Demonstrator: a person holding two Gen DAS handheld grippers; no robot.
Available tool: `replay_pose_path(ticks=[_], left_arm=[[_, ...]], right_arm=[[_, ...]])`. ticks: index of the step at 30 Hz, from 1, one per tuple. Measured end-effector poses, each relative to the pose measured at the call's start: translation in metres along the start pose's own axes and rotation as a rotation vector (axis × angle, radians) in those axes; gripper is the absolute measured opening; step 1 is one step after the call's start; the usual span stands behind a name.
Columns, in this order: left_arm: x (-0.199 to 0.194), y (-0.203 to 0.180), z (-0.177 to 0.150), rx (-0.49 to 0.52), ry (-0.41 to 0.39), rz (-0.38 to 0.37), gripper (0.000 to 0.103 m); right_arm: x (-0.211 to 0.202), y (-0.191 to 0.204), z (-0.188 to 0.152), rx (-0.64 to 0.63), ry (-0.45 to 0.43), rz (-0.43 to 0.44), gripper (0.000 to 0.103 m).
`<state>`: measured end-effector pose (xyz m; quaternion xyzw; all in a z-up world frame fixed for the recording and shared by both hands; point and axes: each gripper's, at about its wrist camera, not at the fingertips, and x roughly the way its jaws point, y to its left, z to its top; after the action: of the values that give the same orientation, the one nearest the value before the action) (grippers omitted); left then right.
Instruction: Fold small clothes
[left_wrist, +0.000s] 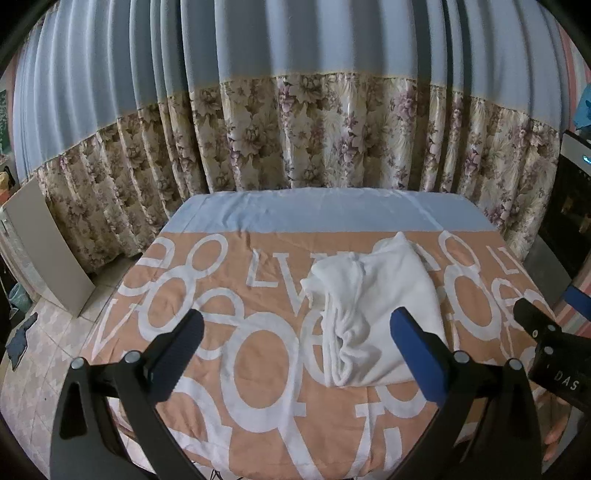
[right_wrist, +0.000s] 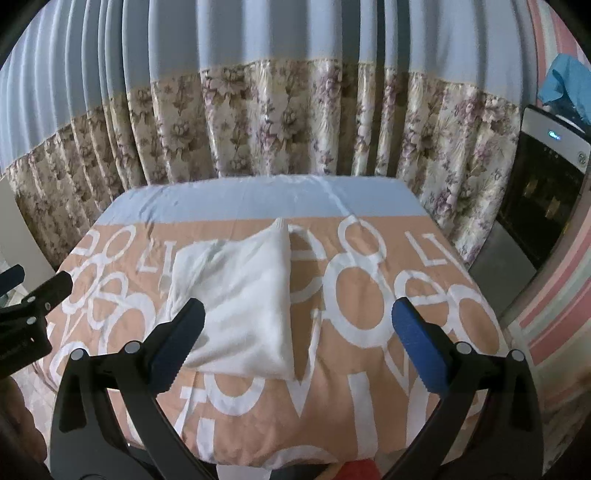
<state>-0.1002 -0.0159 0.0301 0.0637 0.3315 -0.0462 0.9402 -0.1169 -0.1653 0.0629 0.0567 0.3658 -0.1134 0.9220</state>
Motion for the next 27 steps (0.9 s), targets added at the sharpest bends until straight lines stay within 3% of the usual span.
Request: replay_pose_path(ticks=[27], left_arm=[[0.001, -0.005, 0.019, 0.015, -0.081, 0.003, 0.101]], right_arm=[[0.002, 0.001, 0.017, 0.0, -0.051, 0.005, 0.1]])
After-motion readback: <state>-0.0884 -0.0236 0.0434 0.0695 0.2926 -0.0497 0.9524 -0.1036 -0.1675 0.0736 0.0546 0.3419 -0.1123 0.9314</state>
